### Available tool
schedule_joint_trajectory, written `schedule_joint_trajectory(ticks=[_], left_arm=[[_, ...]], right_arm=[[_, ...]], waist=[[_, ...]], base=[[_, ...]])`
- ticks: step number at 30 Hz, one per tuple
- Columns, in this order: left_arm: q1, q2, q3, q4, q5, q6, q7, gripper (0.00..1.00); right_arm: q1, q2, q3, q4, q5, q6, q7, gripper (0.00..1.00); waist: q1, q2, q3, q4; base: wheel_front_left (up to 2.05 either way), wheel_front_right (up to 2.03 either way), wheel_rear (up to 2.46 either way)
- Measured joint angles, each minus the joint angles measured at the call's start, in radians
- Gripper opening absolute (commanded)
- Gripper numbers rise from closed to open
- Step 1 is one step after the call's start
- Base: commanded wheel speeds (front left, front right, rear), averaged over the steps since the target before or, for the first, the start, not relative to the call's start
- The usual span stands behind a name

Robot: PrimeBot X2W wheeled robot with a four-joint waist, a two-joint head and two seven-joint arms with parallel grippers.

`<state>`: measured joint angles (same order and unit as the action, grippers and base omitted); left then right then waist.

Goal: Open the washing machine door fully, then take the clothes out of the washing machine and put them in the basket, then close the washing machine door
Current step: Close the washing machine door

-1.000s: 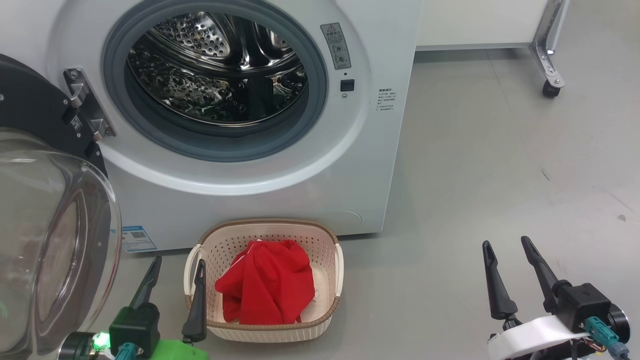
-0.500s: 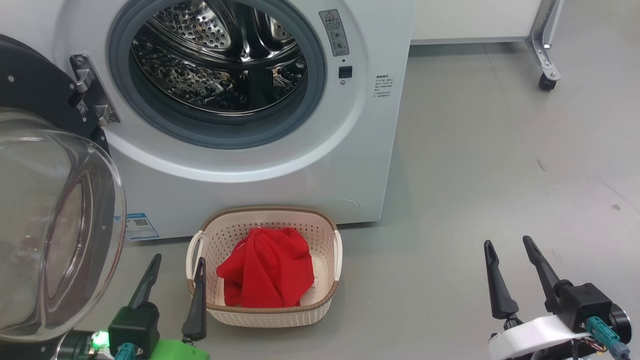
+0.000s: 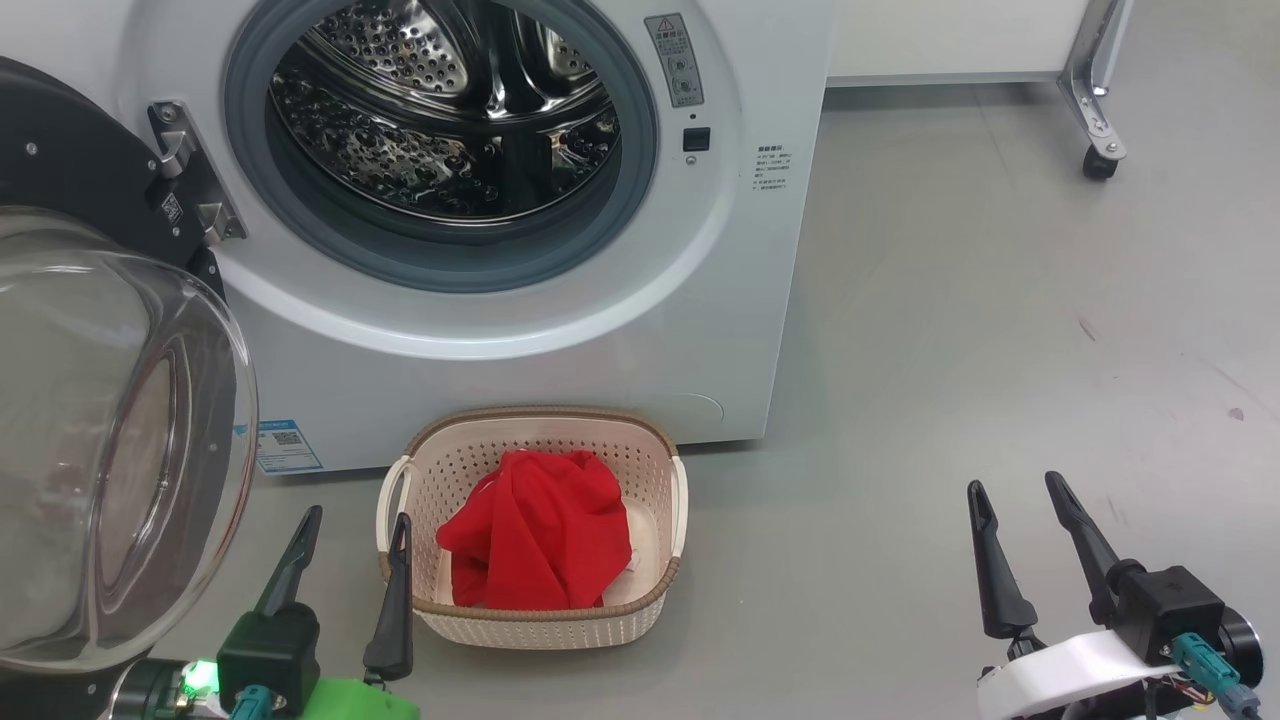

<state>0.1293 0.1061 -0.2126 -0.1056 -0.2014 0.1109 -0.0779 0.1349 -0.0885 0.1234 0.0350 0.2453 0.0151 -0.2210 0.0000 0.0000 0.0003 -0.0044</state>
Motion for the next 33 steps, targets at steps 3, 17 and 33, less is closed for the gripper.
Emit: schedule_joint_trajectory(ticks=[3,17,33], left_arm=[[0.0,0.0,0.0,-0.001,0.0,0.0,0.005,1.0],[0.0,0.0,-0.015,-0.012,0.009,0.0,0.015,1.0],[-0.001,-0.017,-0.001,-0.019,0.014,0.0,0.004,1.0]], right_arm=[[0.0,0.0,0.0,0.0,0.0,0.0,0.0,1.0],[0.002,-0.005,-0.01,-0.015,0.0,-0.009,0.0,1.0],[0.002,-0.029,-0.014,-0.039,0.001,-0.006,0.0,1.0]], waist=[[0.0,0.0,0.001,0.001],[0.0,0.0,0.011,0.025],[0.0,0.0,0.04,0.184]], base=[[0.0,0.0,0.0],[0.0,0.0,0.0],[0.0,0.0,0.0]])
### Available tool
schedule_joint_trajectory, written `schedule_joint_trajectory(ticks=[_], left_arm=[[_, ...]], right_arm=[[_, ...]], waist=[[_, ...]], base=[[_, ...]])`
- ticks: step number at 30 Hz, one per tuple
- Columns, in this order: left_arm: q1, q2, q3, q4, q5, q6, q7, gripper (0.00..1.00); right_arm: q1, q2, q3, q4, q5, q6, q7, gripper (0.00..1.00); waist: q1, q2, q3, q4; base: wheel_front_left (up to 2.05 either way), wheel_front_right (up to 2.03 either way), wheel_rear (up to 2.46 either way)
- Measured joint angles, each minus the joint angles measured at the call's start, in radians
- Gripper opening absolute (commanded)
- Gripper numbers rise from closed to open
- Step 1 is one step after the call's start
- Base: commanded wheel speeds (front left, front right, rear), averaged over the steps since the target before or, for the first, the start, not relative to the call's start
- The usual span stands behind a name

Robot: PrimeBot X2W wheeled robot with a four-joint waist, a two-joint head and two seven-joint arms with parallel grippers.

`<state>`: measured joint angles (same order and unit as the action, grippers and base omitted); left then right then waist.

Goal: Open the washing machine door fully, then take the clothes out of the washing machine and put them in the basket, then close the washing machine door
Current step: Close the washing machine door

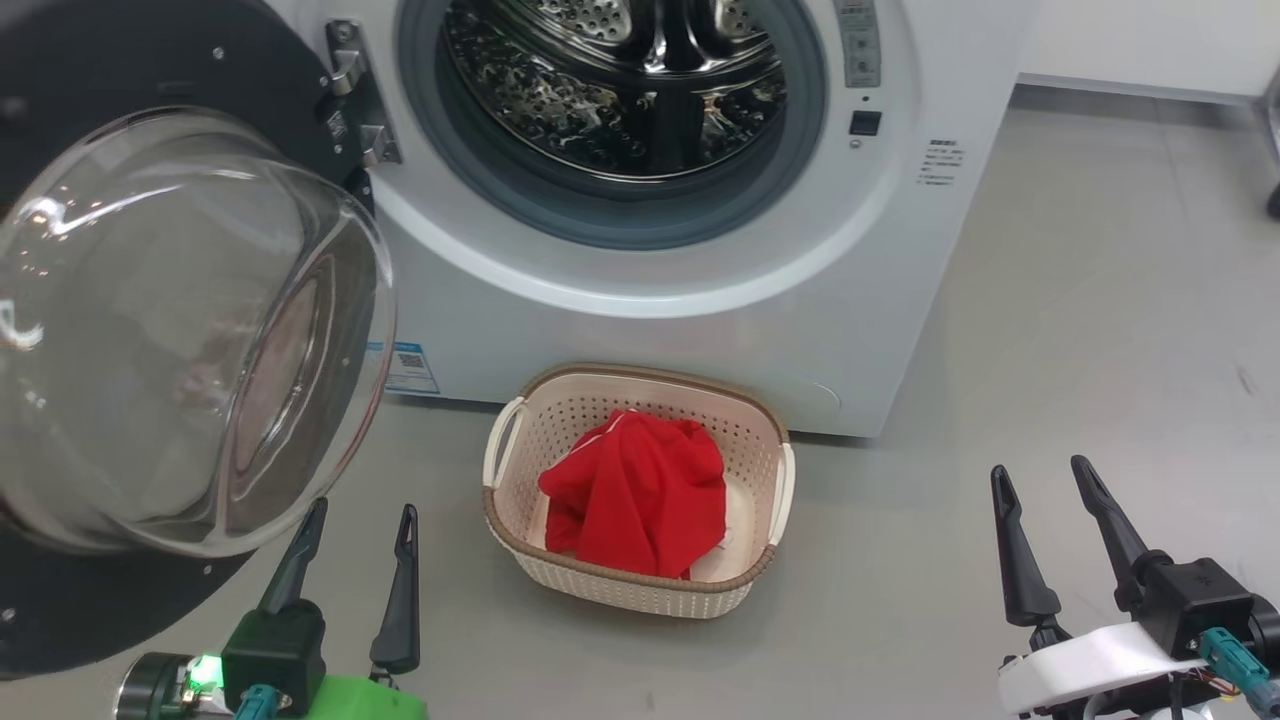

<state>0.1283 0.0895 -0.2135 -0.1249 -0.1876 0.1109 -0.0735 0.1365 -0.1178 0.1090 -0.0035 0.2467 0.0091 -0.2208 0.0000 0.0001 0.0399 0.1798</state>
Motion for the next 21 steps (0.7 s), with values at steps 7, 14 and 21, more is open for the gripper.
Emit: schedule_joint_trajectory(ticks=[7,14,21], left_arm=[[0.0,-0.005,0.016,0.001,0.0,0.0,-0.008,1.0],[0.0,-0.01,0.016,0.005,0.0,0.007,-0.009,1.0],[0.0,-0.012,0.027,0.006,0.0,0.007,-0.016,1.0]], right_arm=[[0.0,-0.002,0.01,0.001,0.0,0.01,0.009,1.0],[0.0,-0.002,0.011,0.001,0.0,0.01,0.01,1.0],[0.001,0.001,0.023,0.001,0.0,0.009,0.012,1.0]], waist=[[0.0,0.0,0.006,0.095],[0.0,0.0,0.006,0.194],[0.0,0.0,0.002,0.278]], base=[[0.0,0.0,0.0],[0.0,0.0,0.0],[0.0,0.0,0.0]])
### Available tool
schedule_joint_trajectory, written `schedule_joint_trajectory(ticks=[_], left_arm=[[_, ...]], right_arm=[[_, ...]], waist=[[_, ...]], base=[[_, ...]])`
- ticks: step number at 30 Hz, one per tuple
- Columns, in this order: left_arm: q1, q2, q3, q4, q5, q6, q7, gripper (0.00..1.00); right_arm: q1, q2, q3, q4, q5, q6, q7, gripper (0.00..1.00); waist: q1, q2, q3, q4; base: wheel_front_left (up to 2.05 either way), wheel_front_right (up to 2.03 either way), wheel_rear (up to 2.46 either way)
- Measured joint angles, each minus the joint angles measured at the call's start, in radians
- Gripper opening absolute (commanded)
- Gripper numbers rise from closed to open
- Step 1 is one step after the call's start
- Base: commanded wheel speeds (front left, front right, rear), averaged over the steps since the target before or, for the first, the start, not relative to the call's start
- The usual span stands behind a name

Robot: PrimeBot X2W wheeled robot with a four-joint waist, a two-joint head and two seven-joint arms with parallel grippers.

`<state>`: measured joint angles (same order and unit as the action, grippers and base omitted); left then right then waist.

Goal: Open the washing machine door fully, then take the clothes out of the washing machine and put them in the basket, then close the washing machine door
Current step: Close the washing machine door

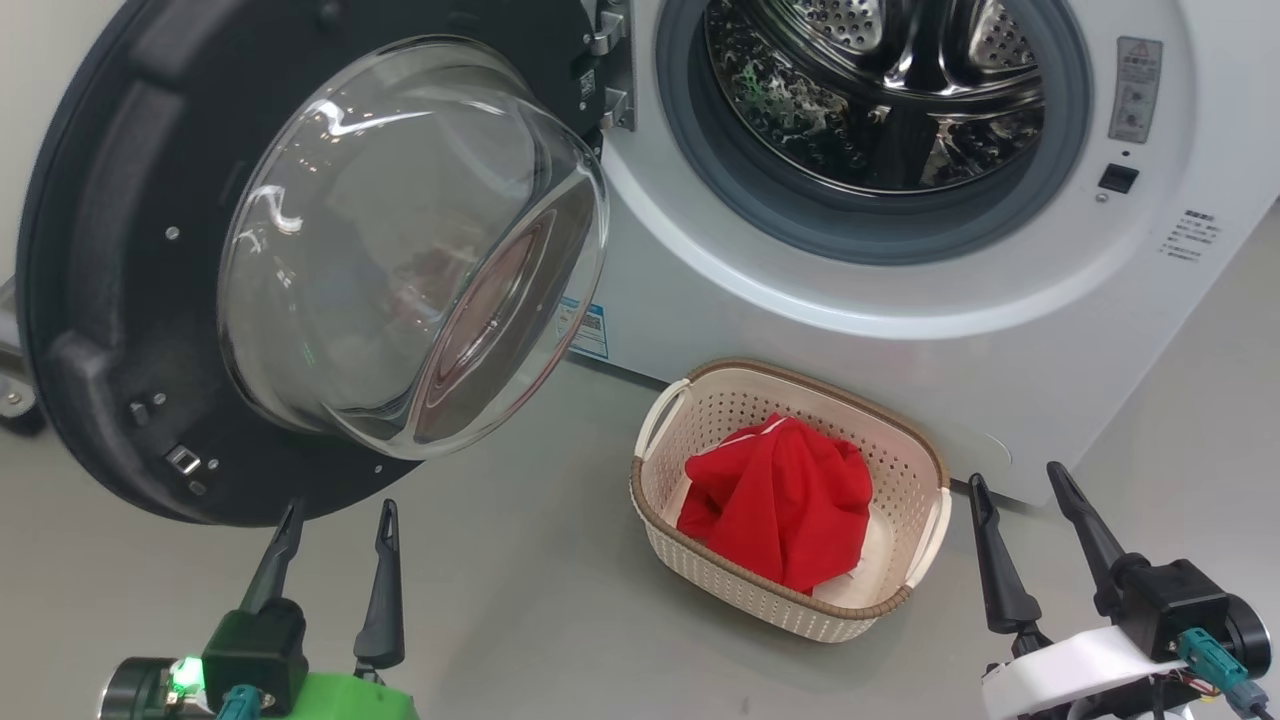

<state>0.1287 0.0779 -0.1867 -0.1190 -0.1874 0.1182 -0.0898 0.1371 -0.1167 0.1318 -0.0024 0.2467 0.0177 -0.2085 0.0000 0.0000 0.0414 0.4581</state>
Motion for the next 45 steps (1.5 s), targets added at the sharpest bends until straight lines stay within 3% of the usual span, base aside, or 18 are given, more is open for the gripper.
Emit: schedule_joint_trajectory(ticks=[6,16,17,19,29,32,36,40,45], left_arm=[[0.005,-0.001,0.026,-0.002,0.0,0.0,-0.004,1.0],[0.017,-0.004,0.03,-0.003,0.0,0.0,-0.005,1.0],[0.017,-0.004,0.03,-0.003,0.0,0.0,-0.005,0.89],[0.019,-0.005,0.03,-0.004,0.0,0.0,-0.005,0.0],[0.021,-0.007,0.03,-0.011,-0.001,0.0,-0.01,0.0],[0.02,-0.012,0.029,-0.045,-0.044,-0.001,-0.037,0.0],[0.015,-0.029,0.038,-0.119,-0.234,-0.052,-0.089,0.0],[-0.006,-0.032,0.069,-0.195,-0.513,-0.117,-0.12,0.0],[-0.018,-0.033,0.052,-0.3,-0.795,-0.123,-0.155,0.0]], right_arm=[[0.0,0.008,0.021,0.003,-0.001,0.002,0.007,1.0],[0.0,0.008,0.021,0.007,-0.001,0.001,0.01,1.0],[0.0,0.008,0.021,0.007,-0.001,0.001,0.01,1.0],[0.0,0.008,0.022,0.007,-0.001,0.001,0.01,1.0],[0.0,0.009,0.023,0.007,-0.001,0.001,0.01,1.0],[0.0,0.008,0.023,0.007,-0.001,0.0,0.01,1.0],[0.0,0.008,0.022,0.007,-0.001,0.0,0.01,1.0],[0.0,0.006,0.019,-0.001,-0.001,-0.003,0.011,1.0],[0.0,0.001,0.019,-0.002,-0.002,-0.003,0.018,1.0]], waist=[[0.0,0.0,-0.009,0.037],[0.0,0.0,-0.018,0.04],[0.0,0.0,-0.019,0.039],[0.0,0.0,-0.019,0.039],[0.0,0.0,-0.02,0.036],[0.0,0.0,-0.02,0.037],[0.0,0.0,-0.019,0.039],[0.0,0.0,-0.013,0.042],[0.0,0.0,-0.006,0.045]], base=[[0.0,0.0,0.0],[0.0,0.0,0.0],[0.0,0.0,0.0],[0.0,0.0,0.0],[0.0,0.0,0.0],[0.0,0.0,0.0],[0.0,0.0,0.0],[0.0,0.0,0.0],[0.0,0.0,0.0]])
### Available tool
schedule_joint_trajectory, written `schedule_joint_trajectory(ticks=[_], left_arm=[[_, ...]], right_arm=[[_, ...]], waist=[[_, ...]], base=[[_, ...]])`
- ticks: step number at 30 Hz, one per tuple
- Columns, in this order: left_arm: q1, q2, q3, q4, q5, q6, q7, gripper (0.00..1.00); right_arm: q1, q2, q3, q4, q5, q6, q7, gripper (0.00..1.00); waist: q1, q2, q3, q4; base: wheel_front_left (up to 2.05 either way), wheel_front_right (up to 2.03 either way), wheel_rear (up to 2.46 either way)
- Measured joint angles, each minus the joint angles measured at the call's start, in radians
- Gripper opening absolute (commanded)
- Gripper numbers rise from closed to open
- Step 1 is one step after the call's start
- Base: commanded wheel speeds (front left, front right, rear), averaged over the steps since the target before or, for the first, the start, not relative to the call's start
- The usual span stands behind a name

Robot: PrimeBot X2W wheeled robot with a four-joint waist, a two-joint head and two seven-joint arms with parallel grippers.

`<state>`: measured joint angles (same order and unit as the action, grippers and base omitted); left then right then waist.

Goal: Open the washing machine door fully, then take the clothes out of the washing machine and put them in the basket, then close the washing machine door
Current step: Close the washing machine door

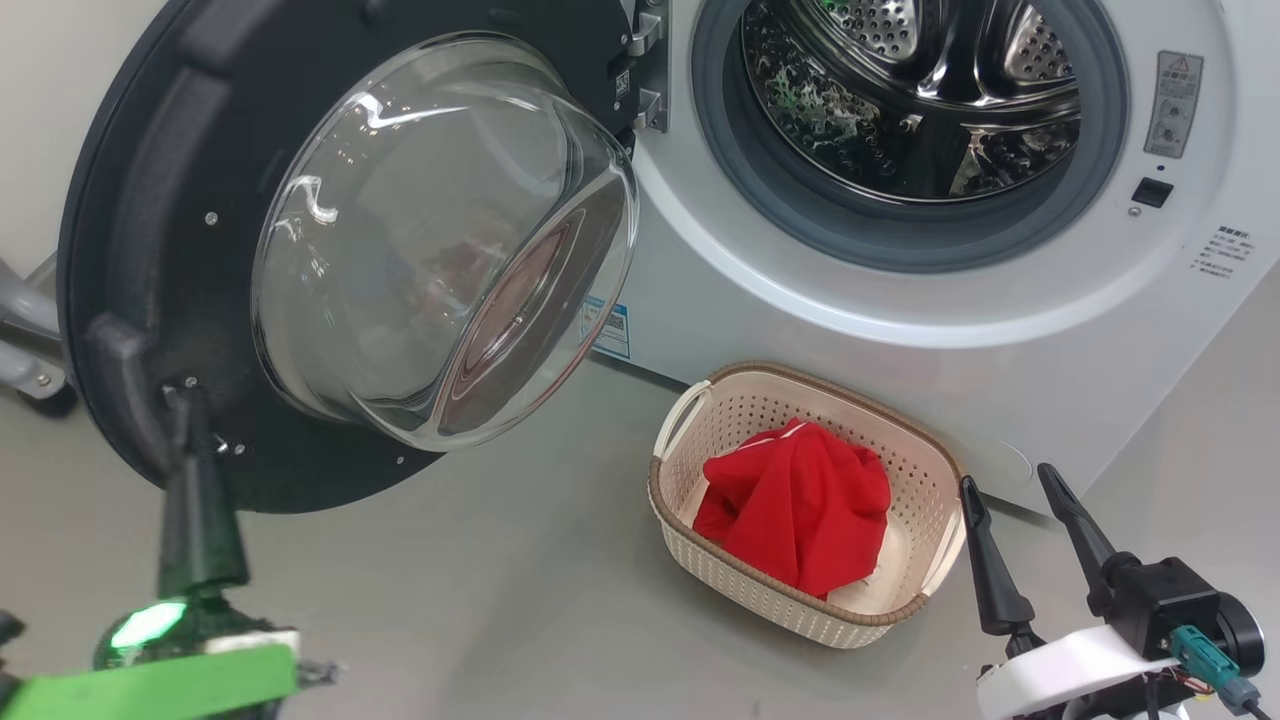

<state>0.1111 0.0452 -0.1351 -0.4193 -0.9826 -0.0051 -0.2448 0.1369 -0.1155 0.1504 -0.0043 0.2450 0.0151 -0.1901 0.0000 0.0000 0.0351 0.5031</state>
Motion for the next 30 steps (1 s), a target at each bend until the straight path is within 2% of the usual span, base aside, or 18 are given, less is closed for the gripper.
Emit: schedule_joint_trajectory(ticks=[2,5,7,11,13,17,23,30], left_arm=[[-0.014,0.0,0.06,-0.017,-0.095,-0.007,-0.004,0.0],[-0.06,-0.002,0.201,-0.017,-0.233,-0.027,-0.004,0.0],[-0.08,-0.002,0.292,-0.011,-0.263,-0.028,-0.004,0.0],[-0.123,-0.003,0.41,0.035,-0.347,-0.027,-0.004,0.0],[-0.15,0.015,0.458,0.074,-0.384,-0.021,0.009,0.0],[-0.206,0.09,0.54,0.188,-0.452,0.014,0.057,0.0],[-0.266,0.167,0.592,0.382,-0.547,0.082,0.141,0.0],[-0.307,0.208,0.566,0.556,-0.618,0.104,0.258,0.0]], right_arm=[[0.0,-0.002,0.0,-0.003,-0.001,0.0,0.0,1.0],[0.0,-0.004,-0.002,-0.006,-0.001,0.0,0.002,1.0],[0.0,-0.004,-0.001,-0.012,-0.001,0.0,0.01,1.0],[0.0,-0.012,-0.003,-0.023,-0.002,0.0,0.011,1.0],[-0.001,-0.016,-0.003,-0.029,-0.003,0.0,0.019,1.0],[-0.003,-0.025,-0.004,-0.042,-0.008,0.0,0.03,1.0],[-0.016,-0.041,0.002,-0.057,-0.011,0.004,0.044,1.0],[-0.031,-0.053,0.002,-0.07,-0.017,0.01,0.055,1.0]], waist=[[0.0,0.0,0.003,0.0],[0.0,0.0,0.006,0.001],[0.0,0.0,0.009,0.0],[0.0,0.0,0.02,-0.003],[0.0,0.0,0.027,-0.004],[0.0,0.0,0.045,-0.009],[0.0,0.0,0.073,-0.025],[0.0,0.0,0.103,-0.059]], base=[[0.0,0.0,0.0],[0.0,0.0,0.0],[0.0,0.0,0.0],[0.0,0.0,0.0],[0.0,0.0,0.0],[0.0,0.0,0.0],[0.0,0.0,0.0],[0.0,0.0,0.0]])
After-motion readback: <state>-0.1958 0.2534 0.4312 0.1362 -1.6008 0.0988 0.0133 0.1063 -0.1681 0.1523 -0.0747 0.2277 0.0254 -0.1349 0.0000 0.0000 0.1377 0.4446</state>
